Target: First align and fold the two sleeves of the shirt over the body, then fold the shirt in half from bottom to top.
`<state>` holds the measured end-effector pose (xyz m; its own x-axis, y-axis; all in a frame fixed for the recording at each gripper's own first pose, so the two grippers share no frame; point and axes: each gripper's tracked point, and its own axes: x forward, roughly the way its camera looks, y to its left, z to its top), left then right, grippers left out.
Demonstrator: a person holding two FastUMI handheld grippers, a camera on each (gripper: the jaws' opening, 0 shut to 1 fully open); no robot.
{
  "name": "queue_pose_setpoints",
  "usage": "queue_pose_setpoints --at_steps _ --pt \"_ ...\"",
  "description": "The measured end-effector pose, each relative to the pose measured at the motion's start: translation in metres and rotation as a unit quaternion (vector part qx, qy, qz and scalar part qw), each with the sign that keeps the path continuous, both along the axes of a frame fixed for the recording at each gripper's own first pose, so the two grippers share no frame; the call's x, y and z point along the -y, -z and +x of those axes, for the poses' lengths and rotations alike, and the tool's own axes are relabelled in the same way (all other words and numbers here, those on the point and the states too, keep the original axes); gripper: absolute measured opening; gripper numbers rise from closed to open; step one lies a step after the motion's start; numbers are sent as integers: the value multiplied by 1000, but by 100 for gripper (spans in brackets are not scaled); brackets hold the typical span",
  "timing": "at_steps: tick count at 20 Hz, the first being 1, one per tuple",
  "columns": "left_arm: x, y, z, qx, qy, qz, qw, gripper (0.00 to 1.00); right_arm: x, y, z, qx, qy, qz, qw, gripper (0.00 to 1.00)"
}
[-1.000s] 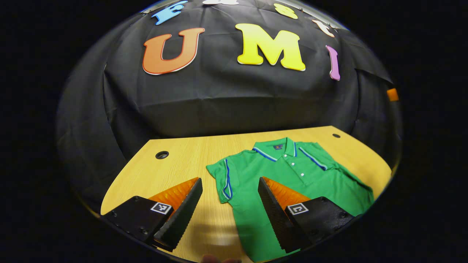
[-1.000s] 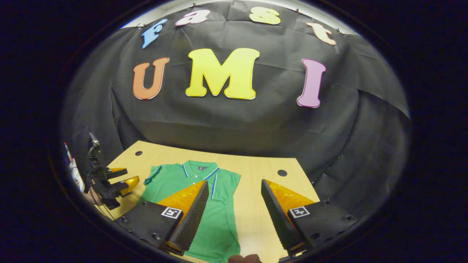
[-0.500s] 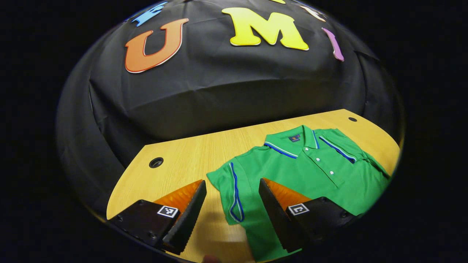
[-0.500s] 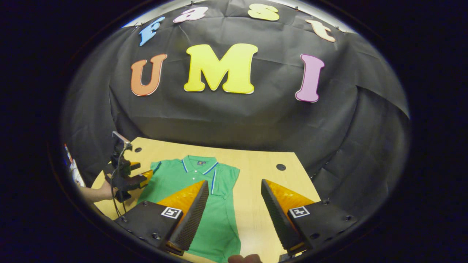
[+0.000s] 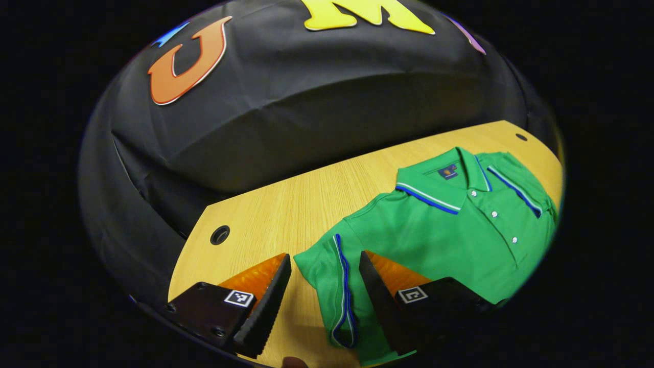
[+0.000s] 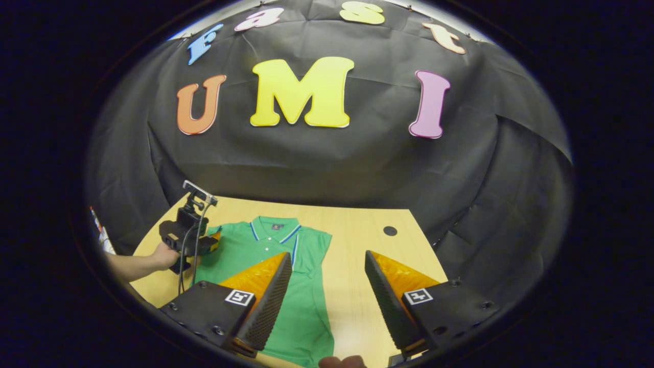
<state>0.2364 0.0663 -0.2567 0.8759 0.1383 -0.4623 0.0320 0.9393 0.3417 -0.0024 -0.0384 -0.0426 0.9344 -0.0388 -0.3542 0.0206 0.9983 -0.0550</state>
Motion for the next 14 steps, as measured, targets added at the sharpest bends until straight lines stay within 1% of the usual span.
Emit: queue_pose_setpoints --at_steps 1,2,3,4,5,6,7,8,9,10,11,12,14 --pt "0 5 3 -13 -2 4 1000 85 1 -1 1 0 1 0 1000 88" --pt "-1 8 4 -23 -7 5 1000 81 1 -1 0 0 3 2 1000 88" --pt "0 4 8 -22 -3 11 1000 81 1 -1 1 0 5 5 1000 88" --pt "0 6 9 -29 1 22 999 78 1 -1 1 -1 5 9 1000 91" --pt "0 6 9 -35 3 35 999 77 1 0 0 -3 6 12 1000 88" --pt "1 6 10 -37 6 40 998 75 0 0 0 -4 5 15 1000 88" --pt "2 7 11 -39 5 42 998 74 0 -1 -1 -5 5 17 1000 91" --pt "-2 6 9 -41 -1 44 998 71 -1 -1 0 -4 4 19 1000 90" --pt "-5 5 7 -43 -6 41 998 66 -3 -2 0 -3 3 19 1000 90" --pt "-7 9 5 -46 -12 36 998 59 -5 -2 -1 -2 -1 18 1000 88" --pt "-8 12 2 -51 -17 30 998 57 -7 -2 -2 -1 -3 17 1000 90" --pt "-8 13 -1 -53 -18 25 998 52 -9 -1 -2 0 -6 17 1000 88" --pt "-11 13 -3 -57 -22 25 998 46 -13 0 -5 -2 -11 20 1000 88"
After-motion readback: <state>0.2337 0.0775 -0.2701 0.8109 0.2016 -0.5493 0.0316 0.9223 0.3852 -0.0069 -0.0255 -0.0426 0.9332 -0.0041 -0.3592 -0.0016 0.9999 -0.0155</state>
